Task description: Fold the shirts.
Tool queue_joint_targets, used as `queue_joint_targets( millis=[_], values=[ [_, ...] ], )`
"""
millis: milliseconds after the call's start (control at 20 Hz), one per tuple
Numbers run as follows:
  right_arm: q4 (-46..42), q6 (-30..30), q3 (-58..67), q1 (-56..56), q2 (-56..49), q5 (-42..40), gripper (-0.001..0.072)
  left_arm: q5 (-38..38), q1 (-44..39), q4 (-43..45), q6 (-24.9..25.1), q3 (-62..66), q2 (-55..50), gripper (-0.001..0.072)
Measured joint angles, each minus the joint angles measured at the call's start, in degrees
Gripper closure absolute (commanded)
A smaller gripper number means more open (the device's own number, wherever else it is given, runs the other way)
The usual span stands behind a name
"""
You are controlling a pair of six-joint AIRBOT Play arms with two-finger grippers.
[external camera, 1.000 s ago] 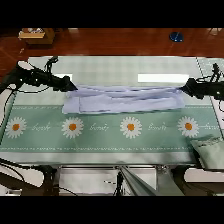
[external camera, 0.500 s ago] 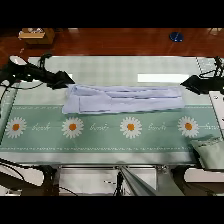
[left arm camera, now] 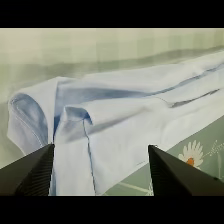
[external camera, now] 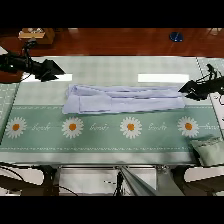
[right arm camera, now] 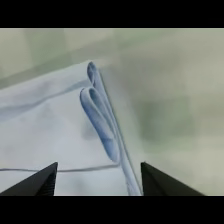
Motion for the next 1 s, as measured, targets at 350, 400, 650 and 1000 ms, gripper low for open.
queue_joint_targets(
  millis=[350, 400, 650, 1000],
  values=[
    [7.9, 2.2, 0.2, 0.0, -5.6, 1.7, 0.0677, -1.2, -0.1, -0.4, -0.2, 0.2, 0.8, 0.0059],
    [9.3, 1.5, 0.2, 0.0, -5.9, 1.9, 0.0677, -1.1, -0.1, -0.8, -0.2, 0.2, 0.9, 0.0080],
    [18.2, -4.8, 0.2, -0.1, -1.1, 3.4, 0.0678, -0.8, -0.5, -5.5, -0.2, 0.2, 0.9, 0.0547],
    [20.1, -7.2, 0.2, -0.1, 15.5, 7.4, 0.0678, -0.8, -9.8, -14.0, 0.0, 0.2, 0.9, 0.0679]
  ],
)
